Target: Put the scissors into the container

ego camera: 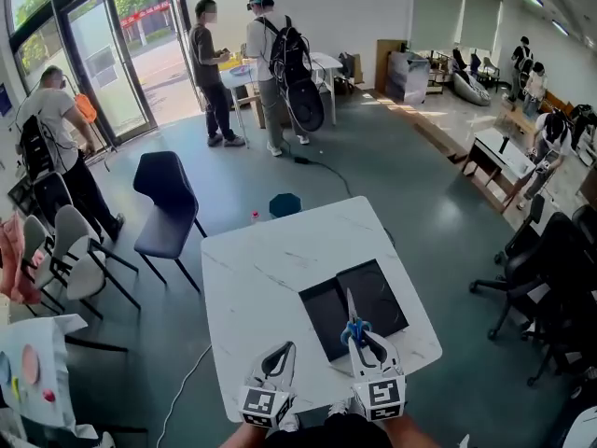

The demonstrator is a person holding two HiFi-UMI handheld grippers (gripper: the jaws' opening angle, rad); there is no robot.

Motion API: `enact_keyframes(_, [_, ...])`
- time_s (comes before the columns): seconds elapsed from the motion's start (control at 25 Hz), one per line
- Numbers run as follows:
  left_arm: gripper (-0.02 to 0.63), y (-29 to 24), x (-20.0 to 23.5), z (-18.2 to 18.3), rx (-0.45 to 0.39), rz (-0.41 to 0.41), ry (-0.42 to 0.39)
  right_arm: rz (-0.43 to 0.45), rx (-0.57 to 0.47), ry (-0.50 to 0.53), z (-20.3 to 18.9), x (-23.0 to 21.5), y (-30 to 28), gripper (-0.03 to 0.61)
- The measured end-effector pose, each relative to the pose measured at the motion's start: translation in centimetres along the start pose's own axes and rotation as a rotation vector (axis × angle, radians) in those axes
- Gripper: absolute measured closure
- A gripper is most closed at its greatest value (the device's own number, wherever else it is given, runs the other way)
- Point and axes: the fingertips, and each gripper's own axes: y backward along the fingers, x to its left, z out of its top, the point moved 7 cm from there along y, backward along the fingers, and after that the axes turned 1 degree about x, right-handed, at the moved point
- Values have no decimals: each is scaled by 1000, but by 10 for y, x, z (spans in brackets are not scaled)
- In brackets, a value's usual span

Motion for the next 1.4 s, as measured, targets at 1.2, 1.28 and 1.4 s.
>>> enact_keyframes(1.2, [604, 3, 37, -24, 73, 121, 69, 138, 205, 15, -39, -7, -100, 494])
enact_keyframes(1.28, [604, 3, 40, -26, 74, 130, 85, 150, 247, 25, -44, -4, -106, 494])
enact_keyframes(1.4, [604, 2, 41, -29, 81, 133, 101, 158, 340, 66, -55, 0, -119, 495])
